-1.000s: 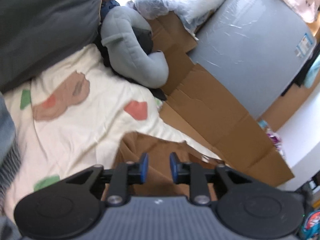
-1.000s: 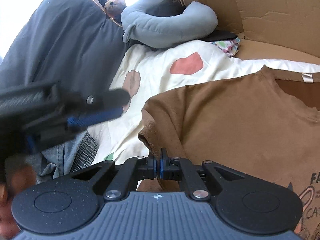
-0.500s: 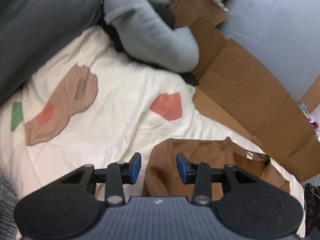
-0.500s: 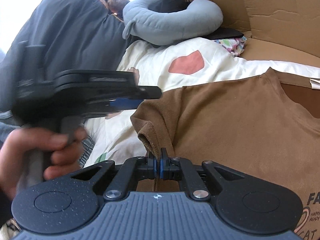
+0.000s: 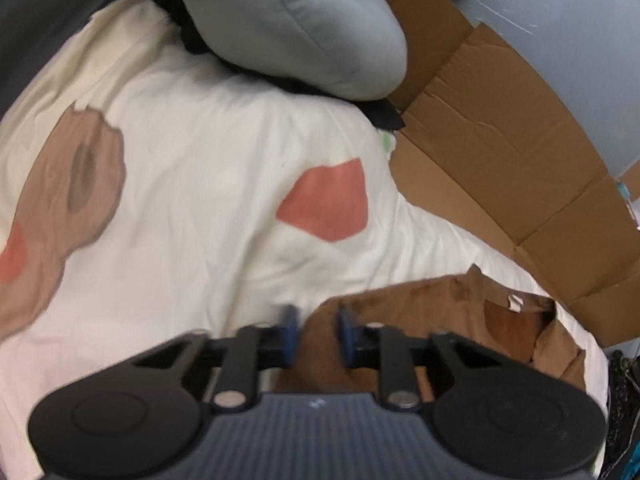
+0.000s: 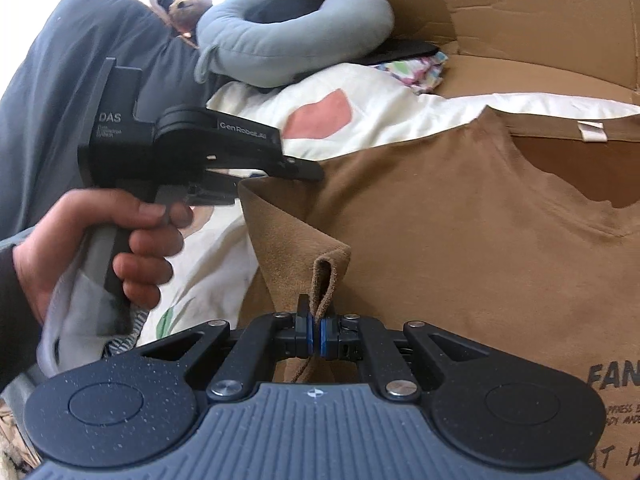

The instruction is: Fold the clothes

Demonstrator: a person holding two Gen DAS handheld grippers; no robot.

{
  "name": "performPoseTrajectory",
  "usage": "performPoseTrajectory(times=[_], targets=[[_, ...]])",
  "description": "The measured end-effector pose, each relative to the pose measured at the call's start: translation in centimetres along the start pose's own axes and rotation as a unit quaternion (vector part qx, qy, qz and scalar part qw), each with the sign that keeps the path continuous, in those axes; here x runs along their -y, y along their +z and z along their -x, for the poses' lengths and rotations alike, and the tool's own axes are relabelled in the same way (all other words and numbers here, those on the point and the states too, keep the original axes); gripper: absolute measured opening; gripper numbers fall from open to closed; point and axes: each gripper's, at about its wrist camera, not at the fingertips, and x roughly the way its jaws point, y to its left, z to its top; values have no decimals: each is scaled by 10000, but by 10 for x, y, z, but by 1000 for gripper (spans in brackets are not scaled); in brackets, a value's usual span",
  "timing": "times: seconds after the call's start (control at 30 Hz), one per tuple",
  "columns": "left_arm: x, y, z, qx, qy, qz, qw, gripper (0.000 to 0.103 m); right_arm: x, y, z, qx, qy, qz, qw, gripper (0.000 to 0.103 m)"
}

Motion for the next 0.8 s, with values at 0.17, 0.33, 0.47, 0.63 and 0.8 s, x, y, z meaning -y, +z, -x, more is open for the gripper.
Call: performPoseTrajectory(times=[0.17, 0.33, 0.47, 0.63, 0.8], targets=[[10, 9, 0, 11, 347, -310, 9989, 9, 10, 5, 4, 64, -40, -224, 9997, 2], [17, 13, -1, -6, 620, -616, 9962, 8, 23, 3, 4, 61, -90, -528, 9985, 1], [14, 16, -3, 28, 651, -442, 9969, 11, 36, 1, -2, -53, -284, -798, 9964, 1], [11, 15, 19, 404, 780, -448, 9951, 14, 47, 2, -6, -128, -487, -949, 9942, 2], [8, -2, 25, 325, 665, -613, 9954, 14, 58, 6, -9, -205, -543, -1142, 9918, 17]])
